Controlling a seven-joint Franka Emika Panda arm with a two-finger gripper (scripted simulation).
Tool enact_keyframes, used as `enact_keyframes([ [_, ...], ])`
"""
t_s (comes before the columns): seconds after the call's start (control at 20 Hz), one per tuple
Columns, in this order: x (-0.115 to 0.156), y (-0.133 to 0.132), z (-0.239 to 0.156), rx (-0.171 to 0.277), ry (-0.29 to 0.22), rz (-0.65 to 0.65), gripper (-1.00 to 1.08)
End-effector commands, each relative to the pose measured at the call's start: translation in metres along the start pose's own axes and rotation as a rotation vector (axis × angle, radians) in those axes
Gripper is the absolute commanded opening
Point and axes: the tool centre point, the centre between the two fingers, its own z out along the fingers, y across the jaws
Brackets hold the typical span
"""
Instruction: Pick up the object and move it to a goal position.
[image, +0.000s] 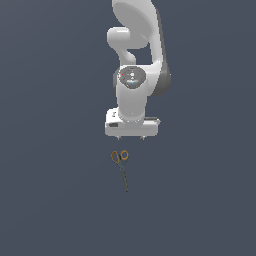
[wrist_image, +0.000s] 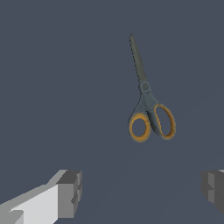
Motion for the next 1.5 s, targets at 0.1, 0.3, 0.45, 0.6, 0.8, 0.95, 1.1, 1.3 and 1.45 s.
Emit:
enact_keyframes([
  [0.1, 0.001, -0.003, -0.002, 0.002, 0.004, -0.004, 1.00],
  [0.3, 0.009, -0.024, -0.014, 0.019, 0.032, -0.034, 1.00],
  [0.45, 0.011, -0.032, -0.019, 0.025, 0.042, -0.045, 1.00],
  [0.6, 0.011, -0.029, -0.017, 0.023, 0.039, -0.042, 1.00],
  [0.8, 0.016, -0.026, -0.012, 0.023, 0.040, -0.042, 1.00],
  [0.95, 0.023, -0.020, -0.005, 0.021, 0.041, -0.041, 1.00],
  [1.1, 0.033, -0.012, 0.005, 0.018, 0.041, -0.039, 1.00],
  [1.3, 0.049, 0.003, 0.025, 0.013, 0.042, -0.037, 1.00],
  [1.45, 0.062, 0.017, 0.043, 0.007, 0.043, -0.035, 1.00],
])
